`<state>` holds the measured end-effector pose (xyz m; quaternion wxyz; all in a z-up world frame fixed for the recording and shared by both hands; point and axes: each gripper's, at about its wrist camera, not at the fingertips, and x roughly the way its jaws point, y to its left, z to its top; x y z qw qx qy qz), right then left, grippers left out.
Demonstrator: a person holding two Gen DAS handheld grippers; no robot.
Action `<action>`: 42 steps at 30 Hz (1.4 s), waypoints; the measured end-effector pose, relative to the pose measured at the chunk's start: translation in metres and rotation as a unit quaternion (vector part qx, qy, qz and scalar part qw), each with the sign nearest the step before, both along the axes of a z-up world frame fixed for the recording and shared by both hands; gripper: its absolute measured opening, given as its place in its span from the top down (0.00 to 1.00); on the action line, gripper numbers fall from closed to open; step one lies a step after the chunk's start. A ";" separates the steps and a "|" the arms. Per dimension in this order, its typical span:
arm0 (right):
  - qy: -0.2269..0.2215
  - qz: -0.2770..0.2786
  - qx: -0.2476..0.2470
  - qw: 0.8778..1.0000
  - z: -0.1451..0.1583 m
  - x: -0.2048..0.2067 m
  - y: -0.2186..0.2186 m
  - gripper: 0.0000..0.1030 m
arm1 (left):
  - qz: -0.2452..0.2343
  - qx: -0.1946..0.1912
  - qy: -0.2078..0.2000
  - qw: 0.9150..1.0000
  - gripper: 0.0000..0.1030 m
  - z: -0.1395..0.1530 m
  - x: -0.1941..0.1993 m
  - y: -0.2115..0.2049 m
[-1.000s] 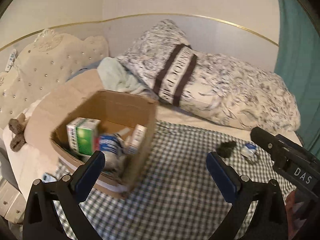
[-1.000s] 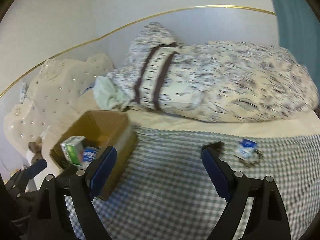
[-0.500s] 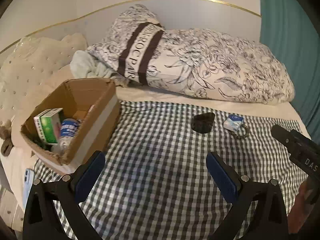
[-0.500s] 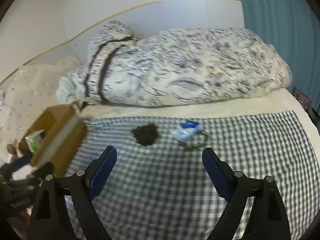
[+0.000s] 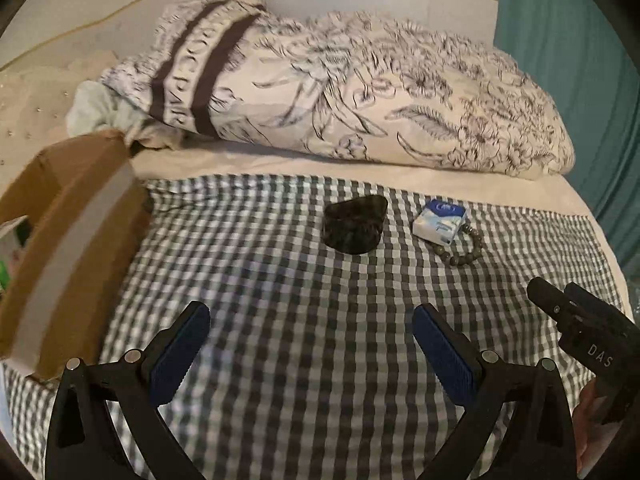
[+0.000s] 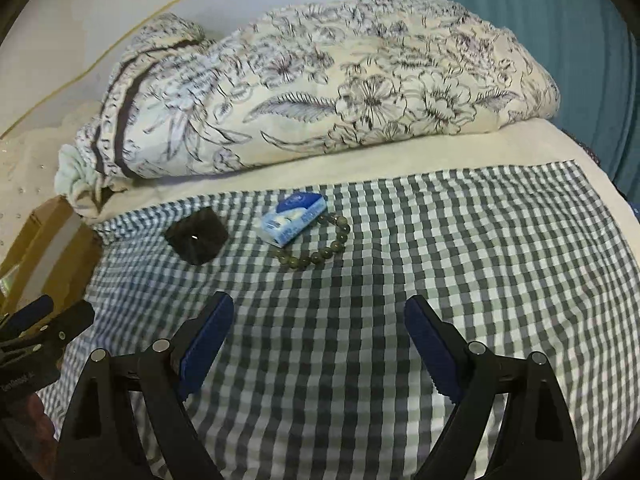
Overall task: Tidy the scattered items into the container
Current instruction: 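Move the left tool to the black pouch while the right tool approaches the bead bracelet, then grasp the bead bracelet with the right tool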
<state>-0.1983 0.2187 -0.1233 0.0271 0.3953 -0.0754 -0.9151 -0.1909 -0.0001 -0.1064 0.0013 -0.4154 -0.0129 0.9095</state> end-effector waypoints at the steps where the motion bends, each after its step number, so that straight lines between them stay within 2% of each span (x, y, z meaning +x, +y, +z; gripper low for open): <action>1: -0.005 0.000 0.002 1.000 -0.006 -0.006 -0.001 0.15 | -0.003 -0.001 -0.004 1.000 0.00 -0.006 -0.007 0.002; 9: -0.033 0.014 0.036 0.999 -0.042 -0.056 -0.018 0.15 | -0.031 -0.007 -0.015 0.999 0.00 -0.041 -0.056 0.011; 13: -0.050 0.024 0.047 0.997 -0.058 -0.078 -0.025 0.15 | -0.038 -0.009 -0.034 0.999 0.00 -0.062 -0.084 0.011; 18: -0.050 0.028 0.080 0.995 -0.068 -0.097 -0.035 0.15 | -0.046 -0.009 -0.034 0.998 0.00 -0.079 -0.109 0.013; 28: -0.047 0.022 0.081 0.995 -0.076 -0.131 -0.035 0.14 | -0.084 -0.016 -0.020 0.996 0.00 -0.083 -0.147 0.023; 33: -0.037 0.017 0.076 0.996 -0.077 -0.132 -0.034 0.15 | -0.101 -0.006 -0.042 0.994 0.00 -0.089 -0.163 0.024; 35: -0.035 0.013 0.080 0.996 -0.077 -0.133 -0.035 0.20 | -0.112 -0.017 -0.041 0.993 0.06 -0.090 -0.163 0.029; 36: -0.033 0.011 0.084 0.996 -0.077 -0.132 -0.035 0.23 | -0.120 -0.025 -0.037 0.992 0.14 -0.089 -0.161 0.033; 40: -0.025 -0.005 0.084 0.996 -0.074 -0.124 -0.028 0.45 | -0.152 -0.075 -0.011 0.985 0.37 -0.087 -0.147 0.054; 41: -0.022 -0.009 0.081 0.996 -0.073 -0.120 -0.022 0.55 | -0.155 -0.083 -0.008 0.984 0.37 -0.087 -0.145 0.057; 42: -0.019 -0.013 0.077 0.997 -0.071 -0.117 -0.015 0.60 | -0.154 -0.089 -0.006 0.984 0.37 -0.087 -0.143 0.059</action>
